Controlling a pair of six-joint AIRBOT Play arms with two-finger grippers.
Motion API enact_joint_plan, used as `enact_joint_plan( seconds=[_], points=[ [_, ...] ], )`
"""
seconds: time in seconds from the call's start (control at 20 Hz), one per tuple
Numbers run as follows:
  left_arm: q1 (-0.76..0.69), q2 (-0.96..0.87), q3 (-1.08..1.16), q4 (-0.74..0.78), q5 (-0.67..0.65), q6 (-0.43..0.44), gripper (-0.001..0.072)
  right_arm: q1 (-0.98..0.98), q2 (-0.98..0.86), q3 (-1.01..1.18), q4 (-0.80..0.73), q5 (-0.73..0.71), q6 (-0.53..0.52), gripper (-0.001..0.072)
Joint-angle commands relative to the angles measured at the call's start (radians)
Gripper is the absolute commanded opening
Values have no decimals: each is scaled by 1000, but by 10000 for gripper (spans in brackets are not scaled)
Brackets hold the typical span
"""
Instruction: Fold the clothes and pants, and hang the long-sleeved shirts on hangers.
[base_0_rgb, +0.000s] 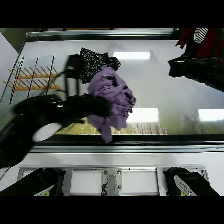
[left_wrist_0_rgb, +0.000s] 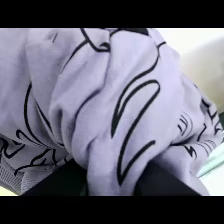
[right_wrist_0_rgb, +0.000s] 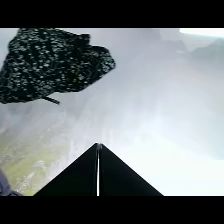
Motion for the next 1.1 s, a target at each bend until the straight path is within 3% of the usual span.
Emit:
enact_joint_plan(
  seconds=[0.0,0.05,0.1,0.3,0.55,0.6,0.8,1.05],
  points=[
    [-13,-244,22,-92,263,-43,178,-77,20,0,-91,60,65,16],
    [4,-304,56,-122,262,-43,548,-84,18,0,-94,64,65,17],
    [32,-355,100,-139,239,-43,713,-88,16,0,-99,64,64,18],
    [219,-483,250,-137,97,40,715,-90,6,-1,-102,66,61,20],
    [449,-621,263,-145,-156,124,715,-90,-34,-1,-102,156,61,19],
    [479,-658,263,-187,-195,179,714,-89,-48,-1,-102,186,61,19],
    [525,-802,263,-488,-241,432,714,-78,-109,-3,-90,248,61,18],
    [476,-897,263,-609,-255,525,714,30,-180,-3,-84,248,61,18]
  ],
)
